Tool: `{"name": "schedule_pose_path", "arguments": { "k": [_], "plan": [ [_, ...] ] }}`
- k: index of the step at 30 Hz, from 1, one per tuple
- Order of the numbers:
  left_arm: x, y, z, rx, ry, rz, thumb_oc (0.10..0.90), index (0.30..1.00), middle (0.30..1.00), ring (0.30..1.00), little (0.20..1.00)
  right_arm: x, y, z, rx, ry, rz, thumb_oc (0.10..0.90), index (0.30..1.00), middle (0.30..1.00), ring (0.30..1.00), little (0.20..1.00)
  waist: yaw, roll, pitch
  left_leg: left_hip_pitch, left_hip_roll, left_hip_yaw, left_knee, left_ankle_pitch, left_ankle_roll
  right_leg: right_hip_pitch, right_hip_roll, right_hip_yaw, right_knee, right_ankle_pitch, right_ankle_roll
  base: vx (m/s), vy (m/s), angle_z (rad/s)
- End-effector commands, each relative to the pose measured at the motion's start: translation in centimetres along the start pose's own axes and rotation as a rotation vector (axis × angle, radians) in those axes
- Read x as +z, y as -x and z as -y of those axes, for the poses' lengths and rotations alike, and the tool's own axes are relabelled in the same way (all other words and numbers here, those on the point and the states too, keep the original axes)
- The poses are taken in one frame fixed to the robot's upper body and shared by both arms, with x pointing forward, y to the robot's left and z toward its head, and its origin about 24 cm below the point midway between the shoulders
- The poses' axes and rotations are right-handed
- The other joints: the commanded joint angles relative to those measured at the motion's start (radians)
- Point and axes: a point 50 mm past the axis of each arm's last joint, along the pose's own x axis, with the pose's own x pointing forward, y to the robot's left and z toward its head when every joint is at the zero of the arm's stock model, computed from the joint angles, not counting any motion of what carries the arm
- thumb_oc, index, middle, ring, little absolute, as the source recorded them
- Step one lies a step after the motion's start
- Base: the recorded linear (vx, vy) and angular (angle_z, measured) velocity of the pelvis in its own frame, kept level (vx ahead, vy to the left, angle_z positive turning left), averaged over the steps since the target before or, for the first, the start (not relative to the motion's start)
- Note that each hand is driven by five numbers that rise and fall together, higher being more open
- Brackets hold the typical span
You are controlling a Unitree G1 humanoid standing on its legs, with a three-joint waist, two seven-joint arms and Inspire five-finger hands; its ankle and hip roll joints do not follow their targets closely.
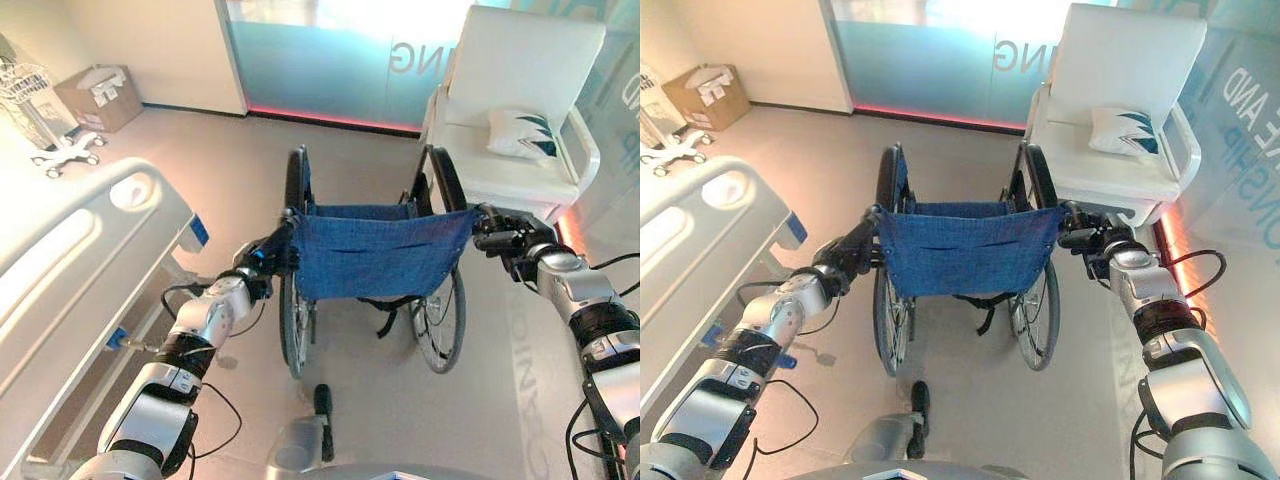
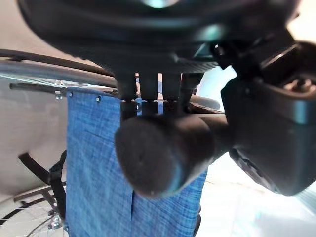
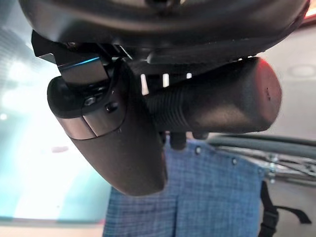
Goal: Push the wheelchair next to the bed
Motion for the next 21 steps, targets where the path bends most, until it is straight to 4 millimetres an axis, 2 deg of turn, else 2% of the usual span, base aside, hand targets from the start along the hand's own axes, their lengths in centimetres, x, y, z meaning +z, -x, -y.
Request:
{"name": "schedule_pose_path", "arguments": {
  "k": [1,3,4,6,7,10,11,13,16,17,19,21],
  "plan": [
    [1.7,0.2,-1.2,0.079,0.044,0.183,0.4,0.3,0.3,0.3,0.3,7.5,1.7,-4.9,0.34,-0.07,0.424,0.4,0.3,0.3,0.3,0.3,0.053,-0.033,-0.061,-0.016,-0.049,-0.08,0.103,-0.126,-0.049,-0.08,-0.227,-0.027,0.439,0.256,0.114,0.39,0.214,-0.09],
    [1.3,0.2,-1.0,0.077,0.048,0.181,0.4,0.3,0.3,0.3,0.3,7.6,1.8,-5.0,0.349,-0.063,0.427,0.4,0.3,0.3,0.3,0.3,0.053,-0.028,-0.062,0.003,-0.062,-0.099,0.101,-0.133,-0.044,-0.112,-0.236,-0.014,0.505,0.286,0.114,0.31,0.141,0.21],
    [0.5,0.3,-0.6,0.07,0.046,0.174,0.4,0.3,0.3,0.3,0.3,7.7,1.8,-5.3,0.372,-0.054,0.431,0.4,0.3,0.3,0.3,0.3,0.05,-0.021,-0.064,0.042,-0.074,-0.113,0.096,-0.15,-0.034,-0.157,-0.241,-0.002,0.59,0.316,0.112,0.31,0.109,0.2],
    [0.2,0.3,-0.4,0.063,0.045,0.17,0.4,0.3,0.3,0.3,0.3,8.0,1.7,-5.5,0.377,-0.048,0.433,0.4,0.3,0.3,0.3,0.3,0.048,-0.016,-0.065,0.067,-0.077,-0.111,0.087,-0.159,-0.03,-0.184,-0.253,-0.014,0.582,0.315,0.103,0.29,0.051,-0.25],
    [0.0,0.3,-0.1,0.056,0.041,0.168,0.4,0.3,0.3,0.3,0.3,8.3,1.7,-5.5,0.376,-0.051,0.435,0.4,0.3,0.3,0.3,0.3,0.048,-0.012,-0.065,0.082,-0.077,-0.11,0.078,-0.161,-0.027,-0.194,-0.258,-0.029,0.557,0.301,0.097,0.28,-0.034,-0.43],
    [0.0,0.3,0.4,0.033,0.024,0.172,0.4,0.3,0.3,0.3,0.3,9.6,1.6,-5.4,0.357,-0.045,0.447,0.4,0.3,0.3,0.3,0.3,0.043,-0.002,-0.055,0.134,-0.069,-0.123,0.061,-0.171,-0.04,-0.254,-0.247,-0.076,0.375,0.26,0.085,0.26,-0.13,-0.21],
    [0.0,0.3,0.6,0.022,0.02,0.176,0.4,0.3,0.3,0.3,0.3,9.9,1.6,-5.2,0.352,-0.041,0.452,0.4,0.3,0.3,0.3,0.3,0.033,-0.001,-0.046,0.161,-0.067,-0.133,0.059,-0.188,-0.047,-0.305,-0.245,-0.084,0.279,0.273,0.085,0.22,-0.164,-0.07],
    [0.0,0.6,0.9,0.003,0.016,0.18,0.4,0.3,0.3,0.3,0.3,10.0,1.6,-4.8,0.332,-0.032,0.461,0.4,0.3,0.3,0.3,0.3,0.017,-0.005,-0.034,0.182,-0.067,-0.141,0.061,-0.215,-0.054,-0.36,-0.244,-0.076,0.163,0.307,0.099,0.22,-0.174,0.02],
    [-0.1,0.6,1.8,-0.048,0.003,0.173,0.4,0.3,0.3,0.3,0.3,10.6,1.6,-4.1,0.292,-0.027,0.467,0.4,0.3,0.3,0.3,0.3,-0.03,-0.027,-0.014,0.231,-0.094,-0.168,0.073,-0.295,-0.045,-0.467,-0.248,-0.024,-0.003,0.456,0.16,0.3,-0.205,0.43],
    [-0.1,0.5,2.4,-0.07,-0.003,0.164,0.4,0.3,0.3,0.3,0.3,10.9,1.5,-3.7,0.276,-0.027,0.464,0.4,0.3,0.3,0.3,0.3,-0.042,-0.027,-0.011,0.25,-0.094,-0.184,0.075,-0.316,-0.041,-0.491,-0.246,-0.012,-0.044,0.469,0.168,0.35,-0.218,0.87],
    [-0.3,0.4,3.1,-0.095,-0.015,0.152,0.4,0.3,0.3,0.3,0.3,11.0,1.4,-3.2,0.244,-0.021,0.447,0.4,0.3,0.3,0.3,0.3,-0.058,-0.028,-0.011,0.276,-0.091,-0.207,0.09,-0.349,-0.039,-0.507,-0.244,0.024,-0.083,0.484,0.17,0.32,-0.251,0.94],
    [-0.7,0.2,3.3,-0.104,-0.022,0.136,0.4,0.3,0.3,0.3,0.3,10.8,1.2,-2.8,0.227,-0.018,0.426,0.4,0.3,0.3,0.3,0.3,-0.064,-0.036,-0.02,0.291,-0.086,-0.214,0.112,-0.377,-0.039,-0.493,-0.246,0.05,-0.047,0.483,0.164,0.32,-0.331,0.98]
  ]
}}
